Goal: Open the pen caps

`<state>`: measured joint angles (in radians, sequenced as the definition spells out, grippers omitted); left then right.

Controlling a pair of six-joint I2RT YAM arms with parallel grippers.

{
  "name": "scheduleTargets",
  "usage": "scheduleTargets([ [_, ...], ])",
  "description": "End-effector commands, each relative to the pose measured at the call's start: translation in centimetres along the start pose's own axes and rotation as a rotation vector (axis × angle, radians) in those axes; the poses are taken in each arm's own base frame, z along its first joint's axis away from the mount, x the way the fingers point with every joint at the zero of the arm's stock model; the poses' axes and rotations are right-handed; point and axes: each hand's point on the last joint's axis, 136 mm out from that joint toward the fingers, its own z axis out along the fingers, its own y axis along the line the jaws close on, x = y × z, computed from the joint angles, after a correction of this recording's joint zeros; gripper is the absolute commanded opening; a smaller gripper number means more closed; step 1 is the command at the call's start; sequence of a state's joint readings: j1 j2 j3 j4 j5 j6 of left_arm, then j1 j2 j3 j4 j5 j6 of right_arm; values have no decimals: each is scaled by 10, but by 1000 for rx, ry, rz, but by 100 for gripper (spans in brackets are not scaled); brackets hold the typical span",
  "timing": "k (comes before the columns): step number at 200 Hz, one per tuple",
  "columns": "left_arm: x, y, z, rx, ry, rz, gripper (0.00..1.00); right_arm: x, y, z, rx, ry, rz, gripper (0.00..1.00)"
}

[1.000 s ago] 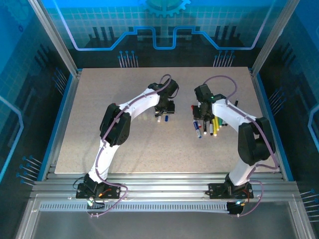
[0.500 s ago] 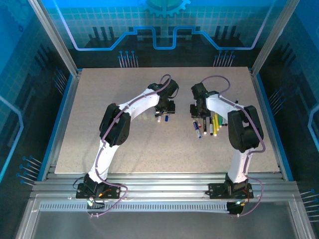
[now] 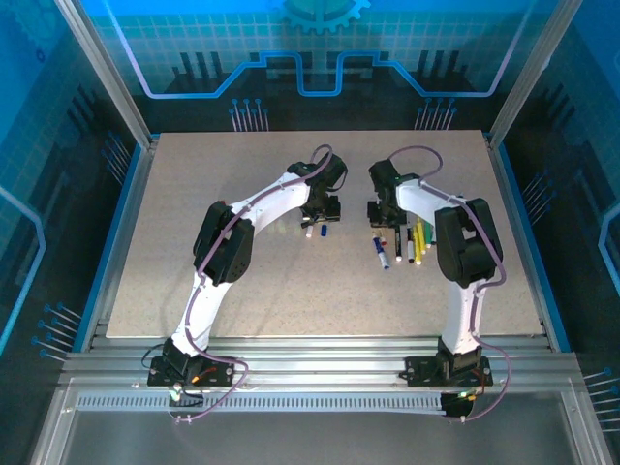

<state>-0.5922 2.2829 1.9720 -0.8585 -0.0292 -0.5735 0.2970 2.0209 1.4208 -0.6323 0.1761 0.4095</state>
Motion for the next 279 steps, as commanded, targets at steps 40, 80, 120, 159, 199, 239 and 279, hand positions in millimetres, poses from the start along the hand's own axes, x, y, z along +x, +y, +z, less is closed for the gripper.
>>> scheduleTargets([
  [40, -1, -8, -15, 32, -9, 12, 35, 4, -13, 22, 58, 74, 9, 21],
  [80, -2, -8, -16, 33, -7, 11, 35, 4, -15, 25, 68, 81, 9, 26],
  [120, -4, -10, -18, 39, -11, 16, 35, 3, -15, 26, 75, 88, 5, 24],
  [159, -5, -13, -22, 54, -17, 16, 35, 1, -12, 23, 58, 83, 2, 0],
  [199, -11, -18, -38, 91, -48, 9, 35, -12, -8, -13, -16, -8, 3, 0],
  [239, -20, -37, -64, 262, -88, -39, 43, -4, 11, -57, -212, -88, -14, 0],
  [279, -23, -55, -78, 402, -88, -64, 52, 20, 32, -82, -405, -133, -20, 0],
])
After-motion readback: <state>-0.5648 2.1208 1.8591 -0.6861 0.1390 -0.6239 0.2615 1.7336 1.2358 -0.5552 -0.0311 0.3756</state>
